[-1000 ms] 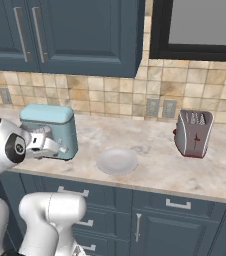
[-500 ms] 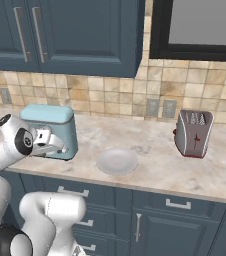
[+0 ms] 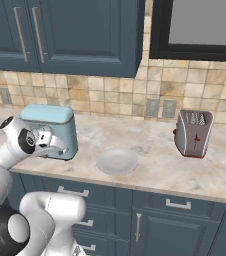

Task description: Add butter and sugar cubes to the stand mixer bowl and then turn on the stand mixer to begin making frosting.

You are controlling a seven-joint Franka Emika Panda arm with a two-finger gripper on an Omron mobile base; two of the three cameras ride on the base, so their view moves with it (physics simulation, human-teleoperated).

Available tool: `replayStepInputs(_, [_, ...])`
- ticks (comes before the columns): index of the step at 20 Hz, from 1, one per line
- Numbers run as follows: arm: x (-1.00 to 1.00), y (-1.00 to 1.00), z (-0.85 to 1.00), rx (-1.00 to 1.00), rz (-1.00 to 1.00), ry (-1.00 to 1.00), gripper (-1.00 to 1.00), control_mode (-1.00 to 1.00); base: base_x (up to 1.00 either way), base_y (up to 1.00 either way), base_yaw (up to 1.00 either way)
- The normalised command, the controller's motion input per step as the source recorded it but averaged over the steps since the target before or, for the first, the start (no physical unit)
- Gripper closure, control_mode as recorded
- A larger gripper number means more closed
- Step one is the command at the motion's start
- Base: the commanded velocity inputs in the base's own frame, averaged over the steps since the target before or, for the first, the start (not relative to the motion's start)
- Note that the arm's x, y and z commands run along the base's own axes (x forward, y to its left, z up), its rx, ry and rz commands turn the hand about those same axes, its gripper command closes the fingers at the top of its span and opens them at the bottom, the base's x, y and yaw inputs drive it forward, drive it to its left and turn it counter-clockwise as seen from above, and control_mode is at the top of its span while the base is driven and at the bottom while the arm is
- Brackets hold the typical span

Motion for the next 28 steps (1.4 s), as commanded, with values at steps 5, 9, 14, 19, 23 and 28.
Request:
replayStepInputs(5, [0.11, 0.00, -0.21, -0.02, 0.00, 0.00, -1.00, -1.00, 0.00, 0.00, 0.00])
replayStepInputs(9, [0.21, 0.00, 0.00, 0.00, 0.00, -0.03, -1.00, -1.00, 0.00, 0.00, 0.00])
replayStepInputs(14, [0.16, 0.00, 0.00, 0.00, 0.00, -0.01, -1.00, -1.00, 0.00, 0.00, 0.00])
replayStepInputs(19, [0.18, 0.00, 0.00, 0.00, 0.00, 0.00, -1.00, -1.00, 0.00, 0.00, 0.00])
replayStepInputs(23, [0.21, 0.00, -0.04, -0.01, 0.00, 0.00, -1.00, -1.00, 0.00, 0.00, 0.00])
replayStepInputs(28, [0.20, 0.04, -0.16, -0.02, 0.00, 0.00, -1.00, -1.00, 0.00, 0.00, 0.00])
